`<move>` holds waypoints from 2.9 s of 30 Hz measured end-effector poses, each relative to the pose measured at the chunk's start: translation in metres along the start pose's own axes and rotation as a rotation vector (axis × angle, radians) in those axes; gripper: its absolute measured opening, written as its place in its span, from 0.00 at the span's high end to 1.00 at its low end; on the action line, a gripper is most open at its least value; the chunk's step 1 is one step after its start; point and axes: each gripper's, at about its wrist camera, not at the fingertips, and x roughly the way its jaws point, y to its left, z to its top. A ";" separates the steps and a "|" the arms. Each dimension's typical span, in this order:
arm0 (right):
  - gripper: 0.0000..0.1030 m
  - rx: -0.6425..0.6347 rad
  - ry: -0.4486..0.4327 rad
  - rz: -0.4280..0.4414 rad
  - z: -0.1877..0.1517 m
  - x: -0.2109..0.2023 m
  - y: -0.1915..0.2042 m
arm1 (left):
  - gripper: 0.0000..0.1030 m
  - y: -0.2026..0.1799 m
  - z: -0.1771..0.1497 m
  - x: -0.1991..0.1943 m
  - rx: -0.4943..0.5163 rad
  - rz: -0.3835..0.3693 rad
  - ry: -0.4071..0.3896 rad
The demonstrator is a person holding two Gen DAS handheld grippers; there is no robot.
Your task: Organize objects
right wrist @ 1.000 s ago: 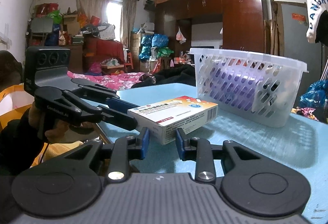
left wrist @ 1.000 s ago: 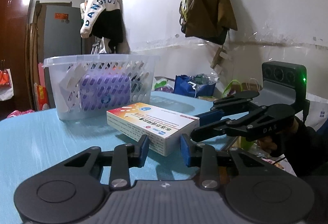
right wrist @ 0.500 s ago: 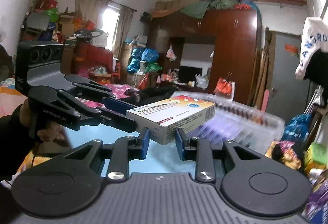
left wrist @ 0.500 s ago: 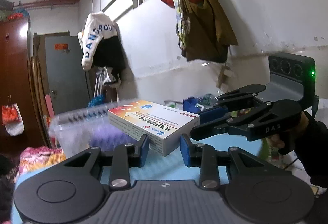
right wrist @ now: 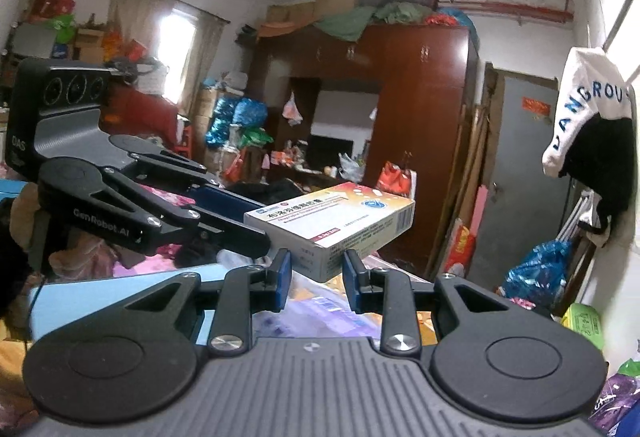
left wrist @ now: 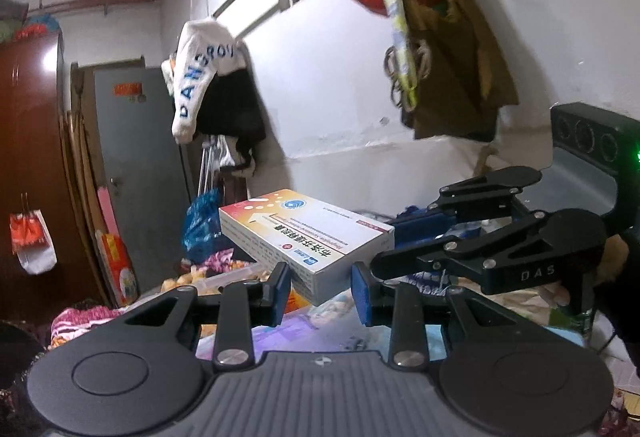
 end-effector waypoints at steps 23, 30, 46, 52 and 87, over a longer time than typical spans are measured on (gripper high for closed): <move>0.00 0.097 0.068 -0.146 -0.018 0.016 -0.023 | 0.14 0.045 -0.014 0.053 -0.169 0.142 0.089; 0.00 0.198 0.154 -0.194 -0.016 0.024 -0.031 | 0.02 0.037 -0.011 0.042 -0.221 0.253 0.064; 0.00 0.308 0.232 -0.384 -0.031 -0.050 0.026 | 0.02 -0.051 -0.021 -0.043 -0.180 0.440 0.130; 0.00 0.404 0.169 -0.355 -0.033 -0.082 0.044 | 0.02 -0.068 -0.039 -0.101 -0.253 0.422 0.023; 0.00 0.382 0.135 -0.428 -0.043 -0.107 0.065 | 0.02 -0.091 -0.058 -0.106 -0.266 0.441 0.085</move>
